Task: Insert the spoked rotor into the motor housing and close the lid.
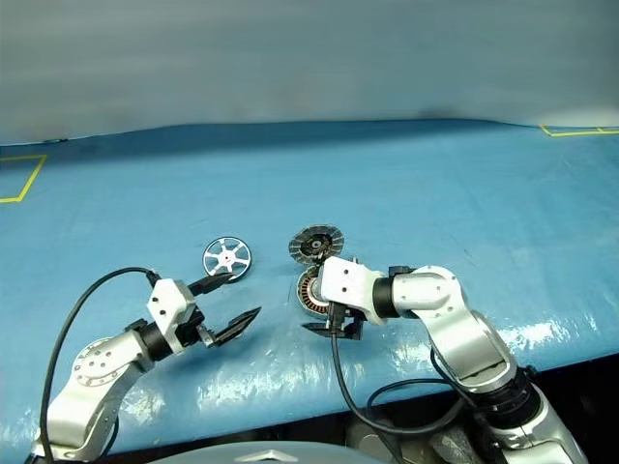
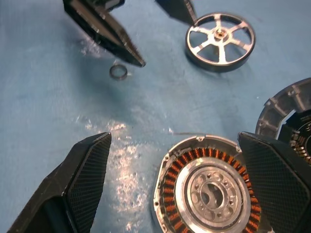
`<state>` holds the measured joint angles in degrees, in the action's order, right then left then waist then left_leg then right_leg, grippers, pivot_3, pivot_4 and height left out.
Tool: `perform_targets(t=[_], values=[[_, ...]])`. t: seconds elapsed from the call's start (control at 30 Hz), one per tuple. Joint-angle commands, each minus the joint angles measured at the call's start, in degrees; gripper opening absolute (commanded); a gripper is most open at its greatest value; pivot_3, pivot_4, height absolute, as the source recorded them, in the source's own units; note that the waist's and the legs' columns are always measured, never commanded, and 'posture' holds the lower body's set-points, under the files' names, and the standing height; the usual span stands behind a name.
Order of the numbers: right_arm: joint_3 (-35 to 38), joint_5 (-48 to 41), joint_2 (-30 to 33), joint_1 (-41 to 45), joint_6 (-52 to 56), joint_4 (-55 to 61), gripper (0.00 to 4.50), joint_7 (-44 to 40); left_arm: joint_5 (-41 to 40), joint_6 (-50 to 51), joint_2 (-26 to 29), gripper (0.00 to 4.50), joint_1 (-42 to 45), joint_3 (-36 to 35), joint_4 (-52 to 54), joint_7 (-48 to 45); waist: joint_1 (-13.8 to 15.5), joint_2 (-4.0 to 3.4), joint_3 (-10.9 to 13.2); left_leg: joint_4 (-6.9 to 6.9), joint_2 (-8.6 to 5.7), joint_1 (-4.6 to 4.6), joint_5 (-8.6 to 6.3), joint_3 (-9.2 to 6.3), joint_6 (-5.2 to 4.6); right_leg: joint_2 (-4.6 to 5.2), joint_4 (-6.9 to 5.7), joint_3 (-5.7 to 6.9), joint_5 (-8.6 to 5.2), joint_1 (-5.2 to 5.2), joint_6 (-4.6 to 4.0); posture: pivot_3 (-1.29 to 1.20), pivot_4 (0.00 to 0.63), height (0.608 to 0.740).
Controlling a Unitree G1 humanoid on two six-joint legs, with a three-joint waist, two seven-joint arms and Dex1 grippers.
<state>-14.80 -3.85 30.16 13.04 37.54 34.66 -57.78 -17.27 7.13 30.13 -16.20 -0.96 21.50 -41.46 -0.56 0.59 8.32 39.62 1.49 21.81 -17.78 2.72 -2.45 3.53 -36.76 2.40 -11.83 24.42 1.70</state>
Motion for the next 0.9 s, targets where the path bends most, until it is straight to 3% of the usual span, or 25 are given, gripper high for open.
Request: perform_targets(t=[0.03,0.3,0.8,0.9], values=[[4.9,-2.4,-3.0,-2.5,-0.6,2.9,4.38,6.7,0.4,-0.8,1.4,4.5,-2.2,-1.0,2.6,-0.5,0.0,0.0,0.0,0.0,0.0,0.0,0.0,0.0,0.0,0.0,-0.01,-0.01,0.0,0.0,0.0,0.0,0.15,0.74],[6.2,-5.1,-9.2,-12.6,-2.3,4.8,4.38,17.1,5.7,0.1,0.6,4.5,-3.2,2.4,-1.6,2.3,0.2,-0.03,0.0,0.01,-0.02,-0.01,0.01,0.02,0.01,-0.03,-0.06,-0.05,0.0,0.02,0.0,0.0,0.15,0.74],[5.2,-5.0,-4.9,-13.6,-2.4,3.4,4.38,22.5,10.6,-1.2,2.6,4.5,-3.2,4.5,-11.1,1.3,0.0,-0.09,0.0,0.01,0.0,-0.09,0.02,0.02,0.01,-0.03,-0.06,-0.04,-0.02,0.01,0.04,0.0,0.15,0.74],[4.5,-4.8,-4.5,-13.3,-2.1,3.3,4.41,23.0,9.6,-2.1,2.3,3.89,-3.0,5.0,-13.3,0.1,0.0,-0.17,-0.1,0.01,0.0,-0.12,0.02,0.02,0.01,-0.03,-0.07,-0.04,-0.02,0.01,0.04,0.0,0.15,0.74]])
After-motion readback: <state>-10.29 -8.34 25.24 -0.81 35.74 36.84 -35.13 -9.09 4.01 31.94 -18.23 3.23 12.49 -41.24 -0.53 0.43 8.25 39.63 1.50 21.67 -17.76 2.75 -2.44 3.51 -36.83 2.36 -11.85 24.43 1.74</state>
